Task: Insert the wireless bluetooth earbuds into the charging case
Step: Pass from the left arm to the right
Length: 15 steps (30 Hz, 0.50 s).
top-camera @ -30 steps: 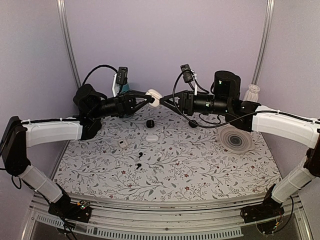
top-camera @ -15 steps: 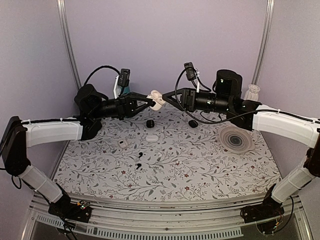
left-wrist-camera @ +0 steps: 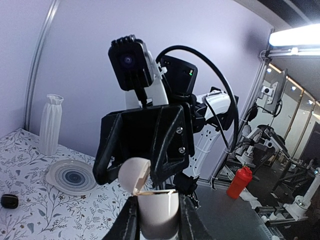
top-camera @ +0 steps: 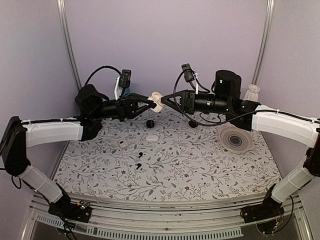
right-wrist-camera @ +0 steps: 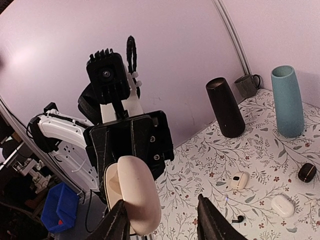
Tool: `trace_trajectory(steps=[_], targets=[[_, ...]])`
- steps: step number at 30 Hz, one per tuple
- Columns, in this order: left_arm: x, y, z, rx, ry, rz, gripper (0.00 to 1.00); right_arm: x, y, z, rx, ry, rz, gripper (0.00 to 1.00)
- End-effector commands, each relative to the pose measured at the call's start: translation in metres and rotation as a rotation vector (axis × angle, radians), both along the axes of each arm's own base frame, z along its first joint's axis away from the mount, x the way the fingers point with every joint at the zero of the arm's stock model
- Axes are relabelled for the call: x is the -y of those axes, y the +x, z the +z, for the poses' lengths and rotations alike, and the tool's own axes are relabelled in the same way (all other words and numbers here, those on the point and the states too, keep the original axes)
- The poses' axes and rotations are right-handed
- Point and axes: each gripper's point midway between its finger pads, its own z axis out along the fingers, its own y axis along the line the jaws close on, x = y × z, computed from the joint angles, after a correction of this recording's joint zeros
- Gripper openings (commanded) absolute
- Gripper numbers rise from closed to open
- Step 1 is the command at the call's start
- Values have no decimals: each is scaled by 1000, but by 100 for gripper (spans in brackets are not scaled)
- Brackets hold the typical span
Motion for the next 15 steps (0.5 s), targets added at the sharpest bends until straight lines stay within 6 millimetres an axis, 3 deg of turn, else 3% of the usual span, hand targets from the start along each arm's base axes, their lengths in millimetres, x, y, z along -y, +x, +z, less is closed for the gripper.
trace_trajectory(steps=[1,6,11,15], targets=[[4,-7,12,47,-21,-20,0,-10,-2,-5,8,-12,32,40],[4,-7,10,43,-17,-20,0,-13,-2,-3,14,-8,38,29],[4,-4,8,33,-11,-5,0,-14,-4,-1,14,-5,57,6],[5,-1,6,29,-4,5,0,-13,-5,-2,18,-9,52,4]])
